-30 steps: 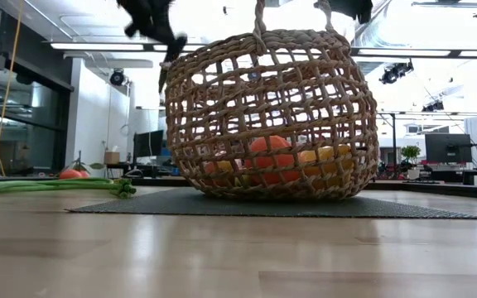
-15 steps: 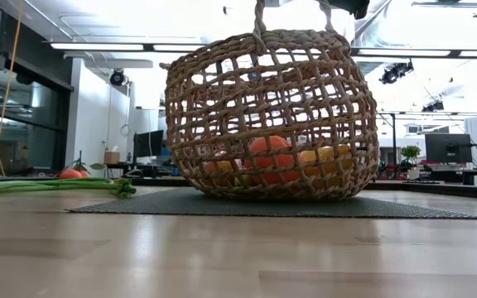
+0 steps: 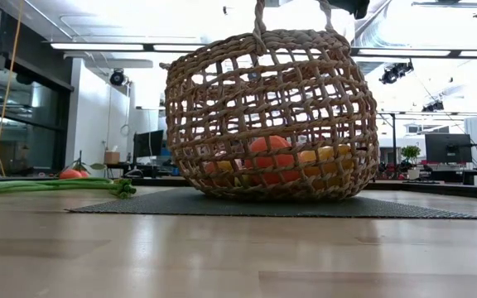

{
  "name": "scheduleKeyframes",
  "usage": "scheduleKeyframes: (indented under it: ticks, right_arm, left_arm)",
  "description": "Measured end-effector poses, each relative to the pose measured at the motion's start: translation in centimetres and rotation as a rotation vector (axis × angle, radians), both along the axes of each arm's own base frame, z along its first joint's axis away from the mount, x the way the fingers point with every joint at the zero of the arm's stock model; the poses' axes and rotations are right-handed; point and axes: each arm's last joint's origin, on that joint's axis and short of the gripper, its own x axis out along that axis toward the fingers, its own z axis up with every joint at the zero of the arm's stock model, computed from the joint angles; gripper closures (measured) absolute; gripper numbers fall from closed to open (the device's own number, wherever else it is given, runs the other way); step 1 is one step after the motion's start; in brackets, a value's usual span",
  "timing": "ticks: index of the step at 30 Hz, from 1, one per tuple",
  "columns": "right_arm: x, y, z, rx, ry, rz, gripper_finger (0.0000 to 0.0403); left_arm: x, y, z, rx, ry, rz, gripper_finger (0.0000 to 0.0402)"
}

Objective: Build produce basket
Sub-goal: Put the eggplant into the woven basket

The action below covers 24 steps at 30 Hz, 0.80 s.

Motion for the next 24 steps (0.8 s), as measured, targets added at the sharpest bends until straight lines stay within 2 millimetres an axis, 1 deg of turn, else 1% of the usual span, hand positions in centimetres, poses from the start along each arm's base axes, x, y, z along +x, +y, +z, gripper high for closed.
scheduleKeyframes:
  ticks: [8, 11, 15, 18, 24]
  right_arm:
    - [0.0, 0.0, 0.0, 0.000, 0.000, 0.001, 0.0015]
    - [0.0, 0.0, 0.0, 0.000, 0.000, 0.001, 0.0015]
    - [0.0, 0.0, 0.0, 0.000, 0.000, 0.000, 0.0015]
    - [0.0, 0.0, 0.0, 0.000, 0.000, 0.000, 0.0015]
    - [0.0, 0.0, 0.0, 0.000, 0.000, 0.000, 0.0015]
  left_arm:
    - [0.7, 0.2, -0.4, -0.012, 0.020, -0.008, 0.0280]
    - [0.9, 0.0, -0.4, -0.015, 0.020, -0.023, 0.0280]
    - [1.6, -0.5, -0.6, -0.011, 0.035, -0.047, 0.0280]
    - [3.3, -1.0, -0.6, 0.012, 0.064, -0.067, 0.0280]
    - [8.9, -1.5, -1.5, 0.067, 0.265, -0.122, 0.0280]
